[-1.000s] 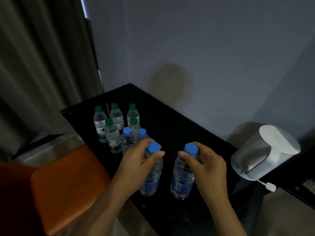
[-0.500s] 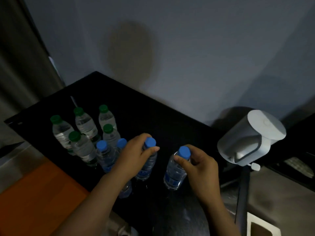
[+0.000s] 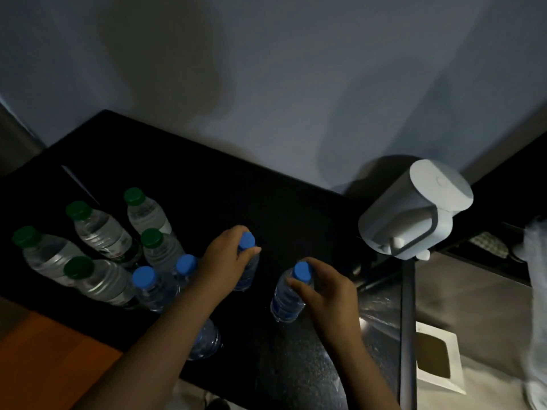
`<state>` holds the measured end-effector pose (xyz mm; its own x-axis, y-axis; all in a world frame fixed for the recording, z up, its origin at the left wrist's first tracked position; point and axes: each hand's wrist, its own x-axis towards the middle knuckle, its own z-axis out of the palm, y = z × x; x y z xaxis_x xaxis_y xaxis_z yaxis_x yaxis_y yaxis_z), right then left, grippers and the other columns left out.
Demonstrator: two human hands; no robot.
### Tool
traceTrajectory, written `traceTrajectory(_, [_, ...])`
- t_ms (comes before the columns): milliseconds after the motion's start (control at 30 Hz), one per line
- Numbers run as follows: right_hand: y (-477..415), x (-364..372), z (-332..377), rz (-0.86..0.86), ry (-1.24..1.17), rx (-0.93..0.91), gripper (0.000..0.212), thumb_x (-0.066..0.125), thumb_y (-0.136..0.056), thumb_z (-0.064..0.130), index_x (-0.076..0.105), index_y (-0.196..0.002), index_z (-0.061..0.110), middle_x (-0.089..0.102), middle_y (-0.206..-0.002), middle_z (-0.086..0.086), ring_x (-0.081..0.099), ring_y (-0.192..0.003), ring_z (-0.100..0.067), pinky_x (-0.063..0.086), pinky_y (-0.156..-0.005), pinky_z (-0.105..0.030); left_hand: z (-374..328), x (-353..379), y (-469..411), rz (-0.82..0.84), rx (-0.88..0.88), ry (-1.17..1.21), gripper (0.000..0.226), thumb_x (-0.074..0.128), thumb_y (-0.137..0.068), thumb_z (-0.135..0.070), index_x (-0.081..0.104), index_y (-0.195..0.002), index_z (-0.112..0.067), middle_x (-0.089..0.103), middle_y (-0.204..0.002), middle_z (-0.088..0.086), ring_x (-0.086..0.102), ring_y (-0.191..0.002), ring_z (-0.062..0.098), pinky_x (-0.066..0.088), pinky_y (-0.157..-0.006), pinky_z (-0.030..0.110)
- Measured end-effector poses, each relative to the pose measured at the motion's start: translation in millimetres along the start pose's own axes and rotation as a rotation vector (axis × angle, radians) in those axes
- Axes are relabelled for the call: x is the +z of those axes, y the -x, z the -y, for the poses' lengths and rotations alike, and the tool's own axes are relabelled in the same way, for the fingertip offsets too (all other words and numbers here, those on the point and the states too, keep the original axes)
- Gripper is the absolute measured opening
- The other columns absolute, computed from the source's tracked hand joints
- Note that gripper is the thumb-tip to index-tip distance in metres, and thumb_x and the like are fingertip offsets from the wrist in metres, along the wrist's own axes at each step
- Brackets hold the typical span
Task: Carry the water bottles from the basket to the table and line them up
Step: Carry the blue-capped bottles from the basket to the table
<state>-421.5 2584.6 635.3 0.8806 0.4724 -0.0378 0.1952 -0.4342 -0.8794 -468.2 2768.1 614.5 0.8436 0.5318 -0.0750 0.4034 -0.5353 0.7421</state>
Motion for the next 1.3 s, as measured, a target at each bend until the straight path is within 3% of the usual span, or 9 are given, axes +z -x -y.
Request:
traceTrajectory(200, [1.6,9.1,-2.9,0.028,0.005,0.011,0.034,0.075,-0.077,0.024,0.058,-0.100,0.041,0.064,-0.094,0.022,0.060,-0.095,0.012,0.051,-0.078,-0.011,4.9,-0.7,-10.2,-0.037,-0.040,0.011,0.028,0.059,-0.091,-0.022,0.054,-0.115,-0.010,0.057,-0.120,0.009,0.054,-0.105,0.018,0.039,-0.082,0.024])
traceTrajectory(433, [2.6,18.9,6.1,0.094,0.026,-0.056,0.038,0.072,-0.080,0.016,0.053,-0.085,0.048,0.062,-0.083,0.024,0.059,-0.089,0.015,0.047,-0.073,-0.005,-5.5,0.2,-12.0,0.005,-0.051,-0.063,0.025,0.056,-0.093,-0.020,0.051,-0.116,-0.011,0.053,-0.114,0.007,0.049,-0.096,0.014,0.040,-0.081,0.025])
traceTrajectory(567, [3.5,28.2,2.3,0.115,0.055,-0.062,0.038,0.072,-0.080,0.020,0.052,-0.092,0.050,0.062,-0.090,0.024,0.059,-0.094,0.010,0.049,-0.076,-0.010,-0.1,-4.1,-11.8,0.007,-0.057,-0.036,0.025,0.057,-0.092,-0.020,0.052,-0.115,-0.011,0.055,-0.112,0.008,0.049,-0.095,0.013,0.040,-0.079,0.026])
traceTrajectory(800, [7.4,36.3,-0.5,0.155,0.136,-0.096,0.032,0.071,-0.082,0.023,0.053,-0.100,0.042,0.057,-0.091,0.028,0.055,-0.096,0.014,0.046,-0.079,-0.006,1.6,-5.5,-12.7,0.018,-0.079,-0.019,0.025,0.058,-0.091,-0.021,0.052,-0.114,-0.013,0.054,-0.111,0.006,0.050,-0.095,0.014,0.040,-0.077,0.027])
traceTrajectory(967, [4.8,35.6,-7.4,0.147,0.227,-0.072,0.036,0.070,-0.082,0.028,0.059,-0.117,0.029,0.056,-0.107,0.021,0.055,-0.097,0.010,0.045,-0.084,-0.006,-0.5,-6.4,-12.5,0.020,-0.093,-0.017,0.026,0.059,-0.091,-0.020,0.052,-0.115,-0.013,0.054,-0.113,0.007,0.053,-0.099,0.018,0.045,-0.082,0.029])
traceTrajectory(1167, [5.0,27.5,-6.8,0.164,0.323,-0.065,0.039,0.069,-0.083,0.027,0.058,-0.121,0.030,0.058,-0.119,0.014,0.054,-0.106,0.002,0.048,-0.092,-0.017,-0.4,-8.1,-11.9,0.035,-0.091,-0.021,0.024,0.060,-0.090,-0.021,0.052,-0.111,-0.012,0.055,-0.110,0.007,0.053,-0.096,0.018,0.044,-0.078,0.029])
traceTrajectory(1300, [6.2,26.1,-3.9,0.200,0.391,-0.077,0.041,0.068,-0.084,0.026,0.057,-0.124,0.028,0.058,-0.124,0.012,0.053,-0.112,-0.001,0.045,-0.094,-0.015,-1.3,-9.4,-11.4,0.045,-0.089,-0.043,0.023,0.061,-0.090,-0.019,0.052,-0.110,-0.012,0.055,-0.109,0.008,0.054,-0.097,0.020,0.046,-0.079,0.030])
